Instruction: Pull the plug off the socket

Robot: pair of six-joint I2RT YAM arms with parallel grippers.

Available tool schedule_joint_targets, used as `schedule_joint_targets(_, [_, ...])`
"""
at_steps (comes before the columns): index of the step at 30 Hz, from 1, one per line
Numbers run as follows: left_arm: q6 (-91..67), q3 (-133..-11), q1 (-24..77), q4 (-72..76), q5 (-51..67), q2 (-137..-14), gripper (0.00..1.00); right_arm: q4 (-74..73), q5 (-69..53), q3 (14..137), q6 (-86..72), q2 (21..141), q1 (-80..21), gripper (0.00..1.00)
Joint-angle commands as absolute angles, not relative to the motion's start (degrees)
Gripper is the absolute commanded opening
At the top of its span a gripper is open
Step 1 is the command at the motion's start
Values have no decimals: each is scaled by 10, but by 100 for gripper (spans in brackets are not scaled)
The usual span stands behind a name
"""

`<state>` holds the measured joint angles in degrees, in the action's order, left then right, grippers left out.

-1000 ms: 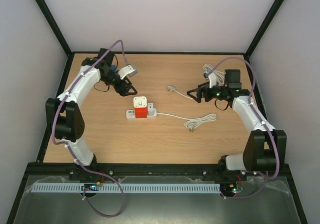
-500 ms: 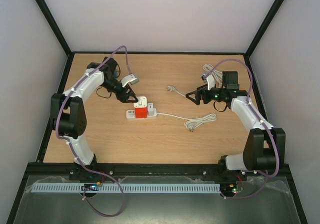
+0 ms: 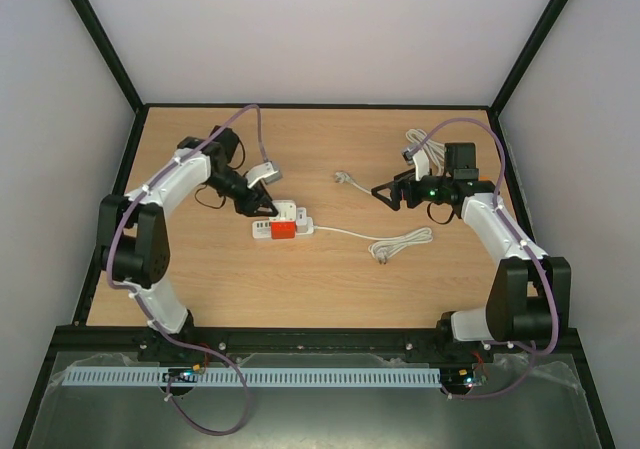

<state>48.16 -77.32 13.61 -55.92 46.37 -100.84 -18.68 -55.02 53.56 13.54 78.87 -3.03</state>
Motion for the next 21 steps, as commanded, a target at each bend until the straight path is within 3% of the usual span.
schedule_joint_targets(1, [470,-747,147,-510,468,-962,37,-170,-544,530,142,790,-30,98])
schedule_joint_targets(7, [444,-705,170,-436,420,-928,33,-170,-541,530,141,790,-30,98])
schedule_joint_targets(16, [465,-676,178,-417,386,-910,16,-169,-543,527,147,786,-30,98])
schedule_joint_targets(21, [489,-656,184,-419,380,-901,12,-164,-548,527,145,791,-31,98])
